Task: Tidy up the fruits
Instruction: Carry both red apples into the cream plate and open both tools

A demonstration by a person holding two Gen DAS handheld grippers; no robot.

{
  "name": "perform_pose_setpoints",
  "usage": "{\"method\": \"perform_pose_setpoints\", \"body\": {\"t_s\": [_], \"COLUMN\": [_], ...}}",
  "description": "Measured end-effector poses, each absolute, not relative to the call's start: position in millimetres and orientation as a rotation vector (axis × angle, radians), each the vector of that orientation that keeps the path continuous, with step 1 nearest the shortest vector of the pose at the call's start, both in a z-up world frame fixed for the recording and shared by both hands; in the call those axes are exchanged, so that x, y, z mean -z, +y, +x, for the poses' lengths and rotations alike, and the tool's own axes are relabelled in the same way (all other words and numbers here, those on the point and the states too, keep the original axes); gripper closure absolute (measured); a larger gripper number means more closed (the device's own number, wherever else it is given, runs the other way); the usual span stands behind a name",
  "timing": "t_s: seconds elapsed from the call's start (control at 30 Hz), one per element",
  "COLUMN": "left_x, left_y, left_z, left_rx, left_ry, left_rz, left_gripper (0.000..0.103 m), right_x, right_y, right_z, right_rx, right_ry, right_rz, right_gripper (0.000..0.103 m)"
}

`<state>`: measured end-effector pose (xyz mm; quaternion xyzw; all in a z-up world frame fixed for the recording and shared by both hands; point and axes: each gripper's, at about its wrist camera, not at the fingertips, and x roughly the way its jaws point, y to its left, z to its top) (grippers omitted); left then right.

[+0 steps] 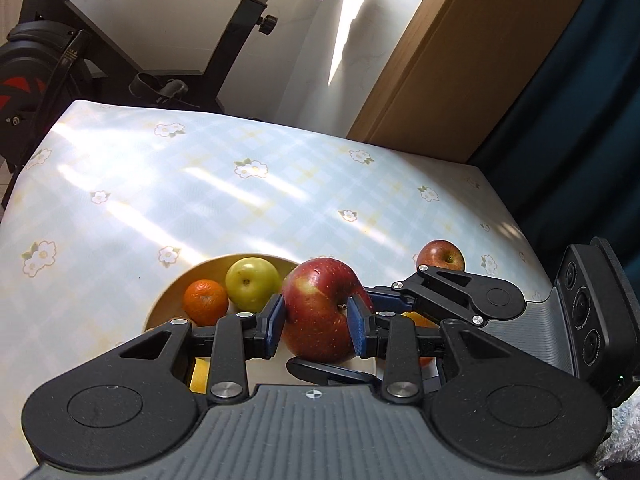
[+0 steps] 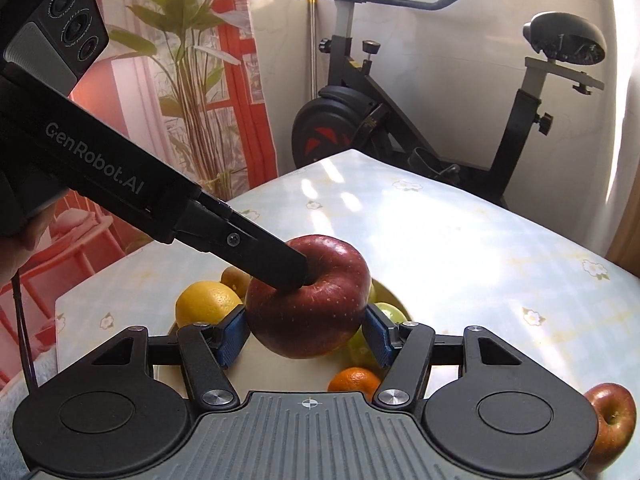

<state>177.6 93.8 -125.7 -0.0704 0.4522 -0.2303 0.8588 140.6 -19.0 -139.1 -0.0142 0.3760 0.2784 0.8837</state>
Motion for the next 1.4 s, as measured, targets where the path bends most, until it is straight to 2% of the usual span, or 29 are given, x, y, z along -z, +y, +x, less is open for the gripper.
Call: {"method": "perform_pose_setpoints", "body": {"t_s": [0.4,1.23,1.4], "left_x": [155.8,157.2,157.6], "left_y": [117.9,125.2,122.4], "left_z": [180.7,179.0,177.7], "left_rx": [0.458,0.397,0.391], "left_ry": [0.996,0.993,0.988], "left_rz": [-0.192,-0.132,-0.123], "left_gripper": [0.067,0.067,0.067], "right_x": [163.5,159.7,156.8], "right_y": [8.5,6.5,0.8], "right_z": [147.9,141.8,135.9], "right_rx": [-0.614,-0.644,-0.652], "right_ry": [0.858,0.839,0.840], "right_rz": [-0.112,-0.178,-0.186], "right_gripper": [0.046,0.047,0.056]}}
